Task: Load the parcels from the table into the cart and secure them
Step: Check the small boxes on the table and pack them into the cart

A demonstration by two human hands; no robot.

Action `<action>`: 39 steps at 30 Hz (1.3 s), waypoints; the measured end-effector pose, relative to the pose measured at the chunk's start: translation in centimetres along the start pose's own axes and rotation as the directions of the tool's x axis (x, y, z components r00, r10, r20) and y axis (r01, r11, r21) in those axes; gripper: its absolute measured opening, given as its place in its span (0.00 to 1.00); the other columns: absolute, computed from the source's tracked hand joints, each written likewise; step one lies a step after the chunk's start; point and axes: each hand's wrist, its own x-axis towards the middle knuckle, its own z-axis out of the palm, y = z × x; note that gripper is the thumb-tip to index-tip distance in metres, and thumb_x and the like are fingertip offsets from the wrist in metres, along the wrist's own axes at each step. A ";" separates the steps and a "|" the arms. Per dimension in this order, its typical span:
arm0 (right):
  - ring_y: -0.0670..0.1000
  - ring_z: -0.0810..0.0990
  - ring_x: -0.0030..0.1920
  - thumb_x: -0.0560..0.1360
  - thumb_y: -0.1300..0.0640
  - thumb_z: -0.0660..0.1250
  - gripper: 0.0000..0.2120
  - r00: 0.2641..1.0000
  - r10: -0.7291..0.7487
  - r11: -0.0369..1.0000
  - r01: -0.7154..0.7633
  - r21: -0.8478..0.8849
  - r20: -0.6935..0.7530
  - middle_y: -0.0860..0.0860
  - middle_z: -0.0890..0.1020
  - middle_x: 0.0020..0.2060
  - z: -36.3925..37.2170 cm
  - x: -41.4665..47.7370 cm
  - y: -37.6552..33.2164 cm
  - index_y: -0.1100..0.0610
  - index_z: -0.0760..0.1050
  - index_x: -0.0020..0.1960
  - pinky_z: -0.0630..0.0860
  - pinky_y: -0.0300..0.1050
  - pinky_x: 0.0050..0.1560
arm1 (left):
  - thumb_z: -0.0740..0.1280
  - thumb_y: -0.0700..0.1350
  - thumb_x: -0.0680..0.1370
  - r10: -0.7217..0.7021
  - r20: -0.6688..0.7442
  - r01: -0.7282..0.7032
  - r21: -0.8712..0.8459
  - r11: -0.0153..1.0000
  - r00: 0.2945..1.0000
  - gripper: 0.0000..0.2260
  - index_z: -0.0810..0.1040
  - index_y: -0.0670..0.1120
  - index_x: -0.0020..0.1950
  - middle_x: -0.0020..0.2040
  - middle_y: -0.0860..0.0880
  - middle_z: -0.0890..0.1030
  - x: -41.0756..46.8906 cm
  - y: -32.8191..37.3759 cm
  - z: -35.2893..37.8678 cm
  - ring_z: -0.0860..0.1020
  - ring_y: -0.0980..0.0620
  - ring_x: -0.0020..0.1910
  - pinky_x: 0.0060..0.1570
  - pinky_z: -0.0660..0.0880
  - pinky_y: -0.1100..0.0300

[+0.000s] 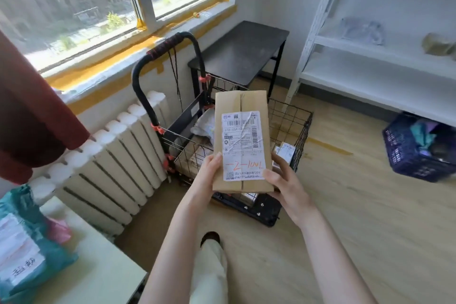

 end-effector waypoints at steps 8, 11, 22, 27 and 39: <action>0.54 0.80 0.58 0.59 0.44 0.74 0.40 0.985 0.064 0.997 -0.056 0.052 -0.158 0.53 0.81 0.59 -3.4 7.7 -1.6 0.45 0.67 0.69 0.76 0.52 0.55 | 0.73 0.69 0.64 -0.126 0.117 0.123 0.036 0.992 0.985 0.44 0.65 0.47 0.72 0.64 0.44 0.78 13.2 0.5 0.4 0.76 0.41 0.63 0.65 0.68 0.36; 0.56 0.80 0.58 0.67 0.52 0.72 0.32 0.973 0.106 0.993 -0.093 0.074 -0.203 0.54 0.82 0.58 -4.2 11.1 -2.6 0.48 0.68 0.69 0.76 0.49 0.53 | 0.74 0.67 0.63 -0.160 0.132 0.153 0.059 0.986 0.978 0.45 0.64 0.46 0.72 0.62 0.45 0.79 17.6 1.0 0.1 0.78 0.44 0.61 0.64 0.70 0.38; 0.47 0.78 0.56 0.78 0.52 0.65 0.30 0.881 0.190 0.960 -0.259 -0.107 -0.433 0.49 0.76 0.65 -6.0 22.0 -5.2 0.51 0.57 0.76 0.74 0.50 0.57 | 0.67 0.53 0.77 -0.223 0.287 0.187 0.145 0.972 0.932 0.29 0.60 0.58 0.75 0.60 0.53 0.81 28.8 1.2 0.1 0.81 0.55 0.54 0.47 0.79 0.60; 0.44 0.76 0.50 0.80 0.55 0.63 0.28 0.835 0.209 0.911 -0.356 -0.209 -0.509 0.49 0.75 0.66 -8.1 25.3 -3.7 0.52 0.57 0.77 0.72 0.43 0.55 | 0.64 0.50 0.79 -0.302 0.246 0.250 0.222 0.943 0.921 0.17 0.69 0.60 0.68 0.56 0.53 0.82 32.0 -1.2 1.0 0.82 0.56 0.52 0.43 0.78 0.63; 0.52 0.78 0.58 0.78 0.62 0.63 0.25 0.714 0.473 0.759 -0.628 -0.173 -0.516 0.51 0.77 0.65 -14.0 31.2 8.1 0.53 0.63 0.74 0.76 0.47 0.55 | 0.65 0.48 0.80 -0.541 -0.005 0.480 0.467 0.743 0.841 0.16 0.73 0.49 0.67 0.58 0.47 0.81 38.5 -13.3 1.2 0.80 0.49 0.55 0.56 0.78 0.47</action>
